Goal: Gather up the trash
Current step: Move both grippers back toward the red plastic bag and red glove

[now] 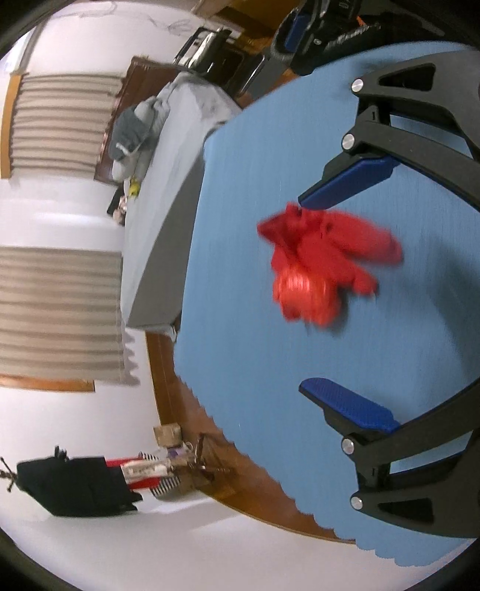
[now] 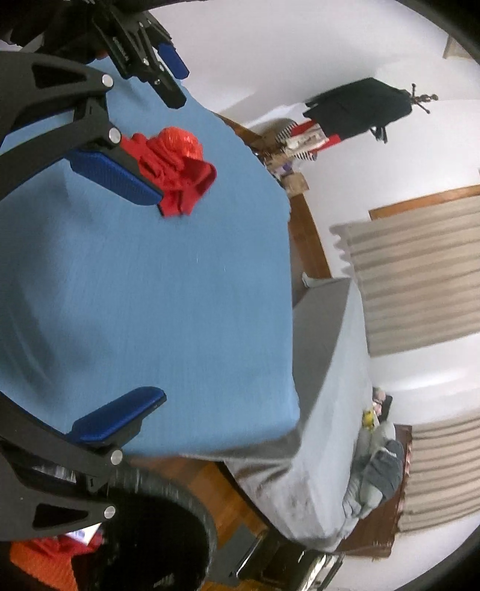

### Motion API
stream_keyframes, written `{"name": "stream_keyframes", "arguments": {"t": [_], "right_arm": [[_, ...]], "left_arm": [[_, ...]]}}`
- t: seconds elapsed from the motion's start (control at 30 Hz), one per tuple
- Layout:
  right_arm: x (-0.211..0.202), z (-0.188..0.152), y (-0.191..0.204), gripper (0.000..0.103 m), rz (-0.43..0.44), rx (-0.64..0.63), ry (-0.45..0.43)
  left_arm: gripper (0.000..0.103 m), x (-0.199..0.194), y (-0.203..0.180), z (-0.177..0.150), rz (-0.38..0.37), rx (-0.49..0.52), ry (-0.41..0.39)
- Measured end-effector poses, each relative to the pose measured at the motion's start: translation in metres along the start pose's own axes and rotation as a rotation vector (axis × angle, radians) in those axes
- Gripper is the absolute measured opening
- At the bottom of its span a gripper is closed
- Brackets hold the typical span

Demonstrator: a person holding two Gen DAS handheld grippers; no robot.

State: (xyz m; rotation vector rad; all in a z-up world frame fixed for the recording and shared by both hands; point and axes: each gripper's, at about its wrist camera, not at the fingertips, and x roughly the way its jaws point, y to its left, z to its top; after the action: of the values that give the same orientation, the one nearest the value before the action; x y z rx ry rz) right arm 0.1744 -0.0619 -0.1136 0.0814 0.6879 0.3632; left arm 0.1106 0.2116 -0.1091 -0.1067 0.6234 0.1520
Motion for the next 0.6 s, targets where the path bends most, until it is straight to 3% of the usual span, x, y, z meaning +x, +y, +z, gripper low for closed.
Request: {"name": "stream_keyframes", "arguments": {"t": [0.6], "right_arm": [[0.076, -0.002, 0.083, 0.097, 0.101, -0.102, 0.120]], "left_arm": [[0.090, 0.028, 0.068, 0.001, 0.082, -0.085, 0.023]]}}
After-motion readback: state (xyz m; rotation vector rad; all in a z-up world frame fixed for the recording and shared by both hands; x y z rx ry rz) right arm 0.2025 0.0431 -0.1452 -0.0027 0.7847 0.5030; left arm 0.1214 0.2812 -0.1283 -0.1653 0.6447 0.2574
